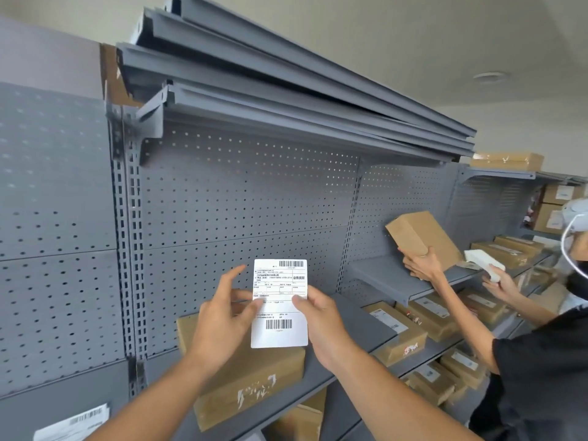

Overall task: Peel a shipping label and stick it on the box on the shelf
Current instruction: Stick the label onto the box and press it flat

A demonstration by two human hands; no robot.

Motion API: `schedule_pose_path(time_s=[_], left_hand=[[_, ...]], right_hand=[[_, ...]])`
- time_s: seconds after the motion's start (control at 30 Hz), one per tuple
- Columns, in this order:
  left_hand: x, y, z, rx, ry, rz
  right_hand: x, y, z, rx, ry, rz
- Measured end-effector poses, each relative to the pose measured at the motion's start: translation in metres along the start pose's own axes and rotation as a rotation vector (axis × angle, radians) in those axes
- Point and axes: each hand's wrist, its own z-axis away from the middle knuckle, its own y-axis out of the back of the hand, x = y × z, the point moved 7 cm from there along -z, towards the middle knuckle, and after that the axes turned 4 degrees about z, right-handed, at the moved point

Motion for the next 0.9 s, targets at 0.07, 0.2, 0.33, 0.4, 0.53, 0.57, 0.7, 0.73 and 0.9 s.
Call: schedule_pose_path(time_s=[0.07, 0.2, 0.33, 0.4, 0.53, 0.57, 0.7, 0.73, 0.9], left_hand=[[-0.004, 0.0, -0.004, 0.017, 0.022, 0.048], [-0.007, 0.002, -0.013, 0.069, 0.037, 0.088], [-0.003, 0.004, -0.023, 0.115, 0.037, 0.092], [-0.004, 0.006, -0.03, 0.134, 0.047, 0.111], [-0.001, 0.01, -0.04, 0.157, 0.04, 0.138], [0.001, 0.011, -0.042, 0.164, 0.028, 0.13], [0.007, 0.017, -0.049, 0.194, -0.004, 0.072], [0.006, 0.018, -0.05, 0.19, 0.0, 0.07], [-0.001, 0.026, -0.056, 0.198, 0.01, 0.049]], right_hand=[[0.0, 0.001, 0.0, -0.006, -0.005, 0.003], [-0.004, 0.002, -0.003, 0.009, 0.026, 0.062], [-0.015, 0.007, -0.011, 0.096, 0.118, 0.132], [-0.021, 0.01, -0.015, 0.125, 0.158, 0.133], [-0.028, 0.013, -0.028, 0.157, 0.195, 0.123], [-0.029, 0.014, -0.033, 0.161, 0.199, 0.127], [-0.028, 0.013, -0.046, 0.174, 0.212, 0.142], [-0.029, 0.012, -0.049, 0.171, 0.22, 0.153], [-0.032, 0.003, -0.058, 0.159, 0.268, 0.166]])
